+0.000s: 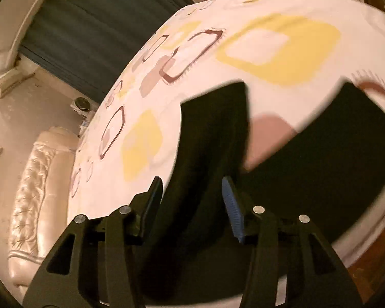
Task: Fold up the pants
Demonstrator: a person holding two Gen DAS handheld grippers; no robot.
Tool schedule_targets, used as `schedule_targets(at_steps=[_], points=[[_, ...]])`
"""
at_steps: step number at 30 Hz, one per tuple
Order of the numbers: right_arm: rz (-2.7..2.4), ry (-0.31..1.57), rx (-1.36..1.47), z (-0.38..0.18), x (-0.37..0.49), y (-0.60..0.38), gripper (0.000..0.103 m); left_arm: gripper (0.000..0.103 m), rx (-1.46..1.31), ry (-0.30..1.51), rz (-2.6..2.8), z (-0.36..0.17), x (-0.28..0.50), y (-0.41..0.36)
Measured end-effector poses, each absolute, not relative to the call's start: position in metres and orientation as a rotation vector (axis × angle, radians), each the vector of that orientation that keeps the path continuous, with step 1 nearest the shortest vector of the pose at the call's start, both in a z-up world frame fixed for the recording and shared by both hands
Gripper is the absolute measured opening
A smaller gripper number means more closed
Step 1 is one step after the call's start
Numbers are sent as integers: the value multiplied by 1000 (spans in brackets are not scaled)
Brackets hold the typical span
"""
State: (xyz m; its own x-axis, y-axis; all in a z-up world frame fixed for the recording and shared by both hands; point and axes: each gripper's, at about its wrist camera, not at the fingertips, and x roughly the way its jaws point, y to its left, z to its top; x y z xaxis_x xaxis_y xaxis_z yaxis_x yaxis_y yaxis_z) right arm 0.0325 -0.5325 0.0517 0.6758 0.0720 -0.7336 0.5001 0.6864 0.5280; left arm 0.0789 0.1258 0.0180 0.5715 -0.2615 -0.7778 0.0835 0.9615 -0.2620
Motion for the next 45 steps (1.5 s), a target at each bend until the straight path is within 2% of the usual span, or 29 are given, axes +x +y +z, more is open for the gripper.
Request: schedule_targets(at_steps=[3, 4, 10, 15, 17, 18, 19, 20, 21, 24, 30, 33, 35, 37, 40, 45], points=[[-313, 874, 682, 52, 84, -524, 52, 77, -223, 975, -222, 6, 90, 106], [-330, 915, 641, 47, 108, -520, 57, 77, -228, 988, -232, 2, 91, 101], [-491, 1063, 472, 14, 198, -516, 58, 78, -267, 1035, -237, -17, 92, 89], [-570, 1142, 439, -17, 230, -515, 58, 80, -276, 1035, -246, -21, 89, 93], [-600, 1172, 457, -28, 231, -520, 52, 81, -297, 1040, -246, -23, 90, 95], [-623, 1175, 450, -29, 230, -521, 35, 81, -304, 1041, -247, -23, 90, 95], [-629, 1166, 454, -28, 227, -525, 26, 81, -304, 1040, -248, -23, 90, 95], [-619, 1161, 476, -28, 225, -528, 21, 81, -302, 1040, -248, -23, 90, 94], [-594, 1148, 513, -23, 221, -533, 9, 81, -297, 1040, -247, -23, 89, 94], [-539, 1068, 584, 2, 209, -541, 8, 82, -280, 1036, -241, -23, 88, 92], [-270, 708, 724, 124, 174, -557, 7, 82, -255, 1034, -214, -23, 86, 88], [-101, 486, 775, 195, 125, -573, 7, 83, -261, 1037, -198, -23, 85, 88], [-77, 420, 786, 213, 93, -589, 7, 83, -267, 1038, -193, -22, 83, 88], [-65, 368, 827, 215, 48, -612, 7, 83, -268, 1038, -188, -23, 82, 88], [-102, 351, 872, 186, -21, -647, 6, 83, -267, 1036, -189, -23, 80, 89], [-230, 450, 975, 84, -114, -687, 6, 83, -243, 1036, -174, -24, 79, 84]])
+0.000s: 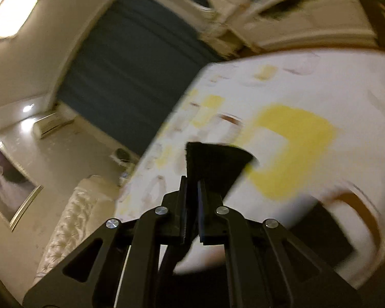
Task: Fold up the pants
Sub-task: 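Grasp the pants edge with the right gripper and lift it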
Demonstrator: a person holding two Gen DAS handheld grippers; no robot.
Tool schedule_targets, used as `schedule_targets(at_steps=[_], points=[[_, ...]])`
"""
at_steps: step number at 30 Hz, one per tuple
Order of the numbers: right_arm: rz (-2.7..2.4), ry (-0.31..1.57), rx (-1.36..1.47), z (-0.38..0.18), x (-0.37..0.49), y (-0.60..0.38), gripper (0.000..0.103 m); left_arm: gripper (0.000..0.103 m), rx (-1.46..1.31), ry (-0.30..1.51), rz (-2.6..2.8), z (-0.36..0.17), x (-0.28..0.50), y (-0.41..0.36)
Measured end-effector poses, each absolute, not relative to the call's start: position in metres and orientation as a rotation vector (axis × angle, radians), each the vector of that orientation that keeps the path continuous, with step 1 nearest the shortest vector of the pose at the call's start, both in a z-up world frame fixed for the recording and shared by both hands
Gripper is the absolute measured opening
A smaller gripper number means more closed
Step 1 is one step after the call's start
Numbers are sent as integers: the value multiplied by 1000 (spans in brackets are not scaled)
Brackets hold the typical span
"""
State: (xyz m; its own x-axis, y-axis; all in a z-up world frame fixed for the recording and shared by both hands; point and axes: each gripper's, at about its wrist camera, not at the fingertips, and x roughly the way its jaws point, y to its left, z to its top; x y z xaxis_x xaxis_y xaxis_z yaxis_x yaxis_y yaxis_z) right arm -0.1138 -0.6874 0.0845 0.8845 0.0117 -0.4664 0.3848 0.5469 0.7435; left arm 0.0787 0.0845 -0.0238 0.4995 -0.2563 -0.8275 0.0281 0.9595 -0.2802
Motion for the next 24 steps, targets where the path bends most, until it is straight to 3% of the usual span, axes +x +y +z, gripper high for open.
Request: schedule_targets(at_steps=[3, 9, 15, 17, 20, 22, 24], points=[[-311, 528, 1084, 11, -151, -704, 6, 84, -233, 1035, -161, -25, 79, 82], [-309, 540, 1168, -41, -174, -706, 8, 85, -212, 1028, -133, -26, 78, 77], [-206, 492, 1324, -48, -185, -709, 39, 86, -198, 1027, -121, -26, 78, 75], [-209, 488, 1329, -46, -182, -709, 44, 86, -201, 1029, -119, -26, 79, 75], [-270, 518, 1285, -40, -171, -703, 42, 87, -198, 1029, -114, -27, 79, 74], [-319, 564, 1205, -28, -168, -697, 13, 87, -193, 1028, -110, -27, 79, 72], [-328, 583, 1137, -6, -153, -693, 9, 87, -188, 1028, -106, -27, 78, 71]])
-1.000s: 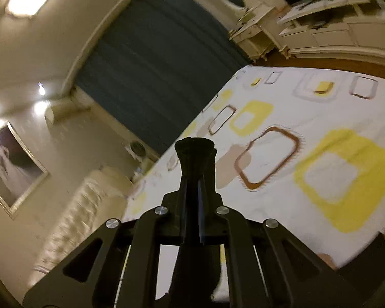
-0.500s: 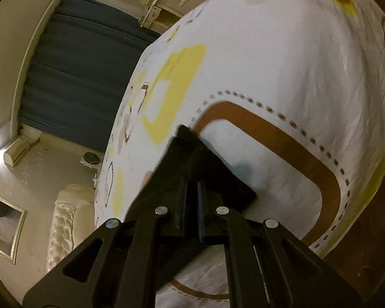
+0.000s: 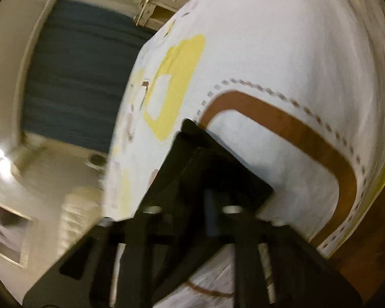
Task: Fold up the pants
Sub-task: 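Grasp the pants edge with the right gripper and lift it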
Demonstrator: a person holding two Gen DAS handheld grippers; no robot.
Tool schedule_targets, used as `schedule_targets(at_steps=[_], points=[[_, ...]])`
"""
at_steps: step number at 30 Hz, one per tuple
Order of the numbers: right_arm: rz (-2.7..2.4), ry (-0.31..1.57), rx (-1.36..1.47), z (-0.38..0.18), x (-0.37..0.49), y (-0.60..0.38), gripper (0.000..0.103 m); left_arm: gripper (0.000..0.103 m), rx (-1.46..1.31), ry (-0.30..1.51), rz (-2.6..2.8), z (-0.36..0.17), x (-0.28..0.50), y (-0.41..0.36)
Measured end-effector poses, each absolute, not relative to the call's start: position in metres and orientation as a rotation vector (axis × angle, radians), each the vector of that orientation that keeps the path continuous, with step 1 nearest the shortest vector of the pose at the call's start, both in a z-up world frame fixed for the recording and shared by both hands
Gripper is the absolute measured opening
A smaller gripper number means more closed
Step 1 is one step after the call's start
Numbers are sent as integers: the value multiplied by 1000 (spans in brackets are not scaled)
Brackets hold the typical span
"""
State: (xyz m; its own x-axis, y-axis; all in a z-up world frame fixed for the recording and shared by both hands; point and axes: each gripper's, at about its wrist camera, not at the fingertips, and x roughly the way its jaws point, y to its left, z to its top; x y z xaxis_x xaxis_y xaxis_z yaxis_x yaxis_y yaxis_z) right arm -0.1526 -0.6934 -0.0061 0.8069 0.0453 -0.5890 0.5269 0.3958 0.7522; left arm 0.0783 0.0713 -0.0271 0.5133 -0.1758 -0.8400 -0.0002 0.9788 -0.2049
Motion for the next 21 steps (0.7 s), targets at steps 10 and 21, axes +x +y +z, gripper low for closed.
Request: schedule_targets(at_steps=[10, 21], points=[[-40, 383, 999, 119, -118, -682, 7, 87, -191, 1038, -85, -27, 79, 70], [-258, 571, 1302, -54, -219, -717, 12, 89, -173, 1035, -73, -28, 80, 66]])
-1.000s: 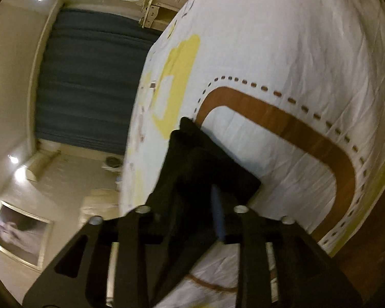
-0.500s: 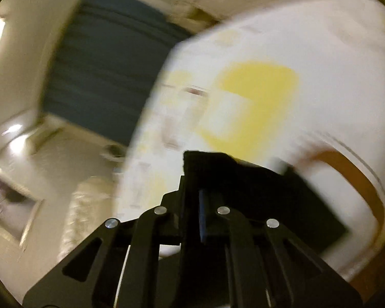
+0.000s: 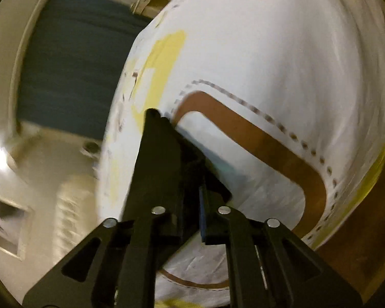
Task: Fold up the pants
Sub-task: 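Grasp the pants edge with the right gripper and lift it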
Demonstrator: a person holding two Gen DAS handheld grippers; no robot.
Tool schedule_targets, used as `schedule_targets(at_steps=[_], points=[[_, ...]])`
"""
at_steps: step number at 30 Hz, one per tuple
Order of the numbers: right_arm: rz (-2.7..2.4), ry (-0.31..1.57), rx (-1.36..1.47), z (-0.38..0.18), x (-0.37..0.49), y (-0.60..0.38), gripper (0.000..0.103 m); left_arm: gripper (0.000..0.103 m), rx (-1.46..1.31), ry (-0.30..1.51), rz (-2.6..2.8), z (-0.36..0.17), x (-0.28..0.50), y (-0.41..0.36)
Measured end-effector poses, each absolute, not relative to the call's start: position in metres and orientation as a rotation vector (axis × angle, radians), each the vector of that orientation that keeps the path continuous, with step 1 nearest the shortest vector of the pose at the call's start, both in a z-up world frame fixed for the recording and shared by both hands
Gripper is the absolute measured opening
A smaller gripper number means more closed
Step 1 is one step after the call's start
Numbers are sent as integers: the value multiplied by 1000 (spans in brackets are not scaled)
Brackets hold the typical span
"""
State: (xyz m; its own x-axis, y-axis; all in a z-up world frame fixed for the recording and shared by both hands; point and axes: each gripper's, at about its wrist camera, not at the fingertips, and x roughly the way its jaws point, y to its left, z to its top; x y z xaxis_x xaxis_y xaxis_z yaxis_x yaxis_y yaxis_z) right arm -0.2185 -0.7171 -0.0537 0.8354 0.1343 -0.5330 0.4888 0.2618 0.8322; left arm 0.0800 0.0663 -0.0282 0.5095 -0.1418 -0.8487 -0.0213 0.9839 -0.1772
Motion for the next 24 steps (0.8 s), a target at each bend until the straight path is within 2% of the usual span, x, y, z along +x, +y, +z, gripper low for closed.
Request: schedule_targets(at_steps=[2, 4, 7, 24], points=[[-255, 530, 1302, -48, -224, -711, 21, 89, -171, 1035, -73, -28, 80, 66], [-245, 506, 1290, -41, -229, -703, 33, 90, -164, 1035, -70, -28, 80, 66], [-216, 474, 1304, -39, -230, -686, 38, 90, -169, 1035, -66, -28, 80, 66], [18, 612, 1346, -64, -176, -586, 44, 90, -169, 1032, -92, -26, 77, 66]])
